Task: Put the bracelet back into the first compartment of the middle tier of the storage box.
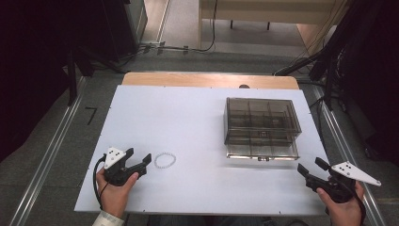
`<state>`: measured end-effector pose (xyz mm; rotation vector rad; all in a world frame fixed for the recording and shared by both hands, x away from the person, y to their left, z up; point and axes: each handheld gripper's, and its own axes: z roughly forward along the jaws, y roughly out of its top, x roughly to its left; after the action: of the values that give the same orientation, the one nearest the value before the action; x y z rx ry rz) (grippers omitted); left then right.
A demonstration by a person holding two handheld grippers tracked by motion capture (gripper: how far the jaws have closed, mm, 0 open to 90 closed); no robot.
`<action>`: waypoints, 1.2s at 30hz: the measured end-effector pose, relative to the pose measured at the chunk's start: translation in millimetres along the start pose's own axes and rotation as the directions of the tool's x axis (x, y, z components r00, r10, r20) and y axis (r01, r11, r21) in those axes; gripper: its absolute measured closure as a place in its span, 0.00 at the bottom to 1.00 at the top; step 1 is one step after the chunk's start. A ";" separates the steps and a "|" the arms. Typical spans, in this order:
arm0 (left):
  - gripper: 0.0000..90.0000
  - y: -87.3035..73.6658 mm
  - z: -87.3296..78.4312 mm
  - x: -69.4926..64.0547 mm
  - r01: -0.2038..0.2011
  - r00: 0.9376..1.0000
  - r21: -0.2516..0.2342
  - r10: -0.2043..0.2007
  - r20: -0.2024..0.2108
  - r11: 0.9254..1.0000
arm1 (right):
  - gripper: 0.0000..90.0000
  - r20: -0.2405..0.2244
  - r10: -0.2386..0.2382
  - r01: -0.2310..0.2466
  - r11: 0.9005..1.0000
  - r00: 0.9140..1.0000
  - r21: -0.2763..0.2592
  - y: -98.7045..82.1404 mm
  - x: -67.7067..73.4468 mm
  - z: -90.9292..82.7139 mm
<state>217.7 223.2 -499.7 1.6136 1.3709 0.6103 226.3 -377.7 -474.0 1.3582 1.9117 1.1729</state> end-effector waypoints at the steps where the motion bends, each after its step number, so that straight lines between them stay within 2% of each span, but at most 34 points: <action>1: 0.28 0.0 0.0 0.0 0.000 1.000 0.000 0.000 0.000 1.000 | 0.26 0.000 0.000 0.000 1.000 1.000 0.000 0.0 0.1 0.1; 18: 0.29 0.3 0.5 -3.4 -0.018 1.000 -0.008 0.018 0.016 1.000 | 0.26 0.000 -0.003 0.003 1.000 1.000 0.003 -0.6 0.6 0.5; 36: 0.29 -1.0 5.8 -15.1 -0.057 0.997 0.020 0.055 0.058 0.998 | 0.26 -0.006 0.001 -0.001 1.000 1.000 0.009 -1.0 1.0 0.6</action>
<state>218.0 206.9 -500.6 1.6793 1.2985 0.5796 225.9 -376.7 -475.0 1.3619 1.9231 1.1707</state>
